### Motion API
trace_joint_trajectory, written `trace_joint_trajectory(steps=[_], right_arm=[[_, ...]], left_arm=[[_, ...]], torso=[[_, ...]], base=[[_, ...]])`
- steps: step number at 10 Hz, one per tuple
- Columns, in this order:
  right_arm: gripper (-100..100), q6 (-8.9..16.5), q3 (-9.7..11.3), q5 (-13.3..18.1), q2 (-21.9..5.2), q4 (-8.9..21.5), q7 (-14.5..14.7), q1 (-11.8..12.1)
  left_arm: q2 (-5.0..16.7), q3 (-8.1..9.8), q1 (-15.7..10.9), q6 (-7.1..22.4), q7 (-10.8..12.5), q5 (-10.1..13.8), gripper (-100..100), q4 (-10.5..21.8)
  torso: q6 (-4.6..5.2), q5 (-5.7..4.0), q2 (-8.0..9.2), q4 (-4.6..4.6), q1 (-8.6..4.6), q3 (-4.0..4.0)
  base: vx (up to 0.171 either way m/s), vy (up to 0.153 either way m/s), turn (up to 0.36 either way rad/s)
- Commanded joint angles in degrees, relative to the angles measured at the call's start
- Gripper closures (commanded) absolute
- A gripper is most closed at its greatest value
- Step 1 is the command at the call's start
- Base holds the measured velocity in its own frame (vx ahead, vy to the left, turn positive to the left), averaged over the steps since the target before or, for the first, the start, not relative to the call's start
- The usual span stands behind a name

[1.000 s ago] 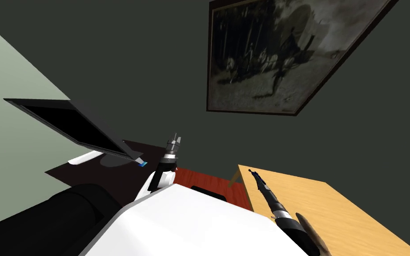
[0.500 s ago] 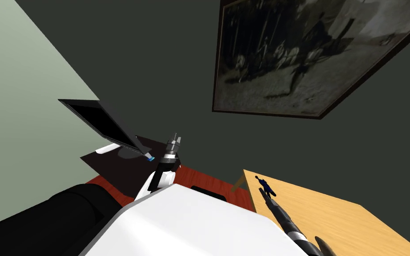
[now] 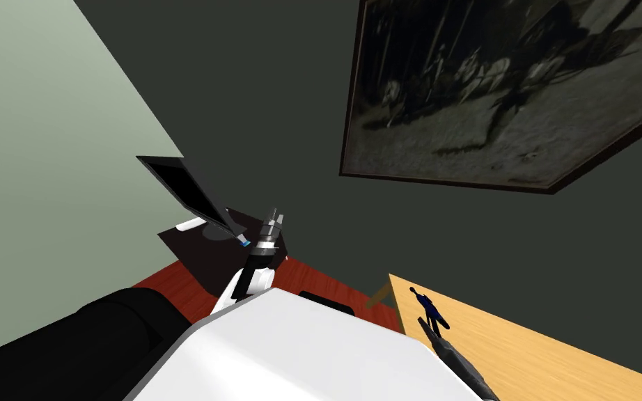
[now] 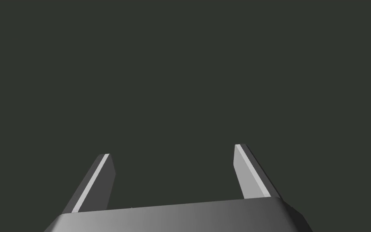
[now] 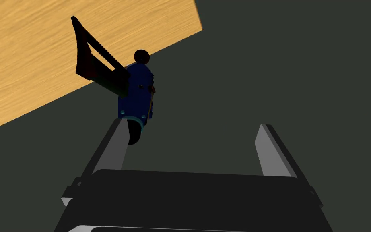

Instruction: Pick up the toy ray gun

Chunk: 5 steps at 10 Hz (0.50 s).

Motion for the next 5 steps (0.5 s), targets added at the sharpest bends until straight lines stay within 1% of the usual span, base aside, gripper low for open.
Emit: trace_joint_trajectory(steps=[1, 2, 3, 4, 5], right_arm=[[-100, 0.4, 0.3, 0.9, -0.8, 2.7, 0.9, 0.3], [-100, 0.7, 0.4, 1.5, -1.8, 4.2, 1.3, 0.8], [-100, 0.7, 0.4, 1.5, -1.8, 4.6, 1.3, 0.8], [-100, 0.9, 0.5, 2.0, -2.7, 6.3, 1.8, 1.3], [-100, 0.9, 0.5, 2.0, -2.7, 6.3, 1.8, 1.3]], left_arm=[[0.0, 0.00, 0.0, 0.0, 0.0, 0.0, 0, 0.0], [0.0, -0.01, 0.0, 0.0, 0.0, 0.0, 0, 0.0], [0.0, 0.00, 0.0, 0.0, 0.0, 0.0, 0, 0.0], [0.0, 0.00, 0.0, 0.0, 0.0, 0.0, 0, 0.0], [0.0, 0.00, 0.0, 0.0, 0.0, 0.0, 0, 0.0]], torso=[[0.00, 0.00, 0.00, 0.00, 0.00, 0.00], [-0.03, 0.01, 0.01, 0.00, 0.01, 0.01], [-0.02, 0.01, -0.02, 0.00, -0.01, -0.01], [0.02, 0.00, 0.00, 0.00, 0.00, 0.00], [-0.02, 0.01, 0.00, 0.00, 0.02, 0.00]], base=[[0.017, -0.005, 0.181], [0.028, -0.010, 0.228], [0.022, -0.013, 0.062], [0.020, -0.007, 0.104], [0.016, -0.007, 0.081]])
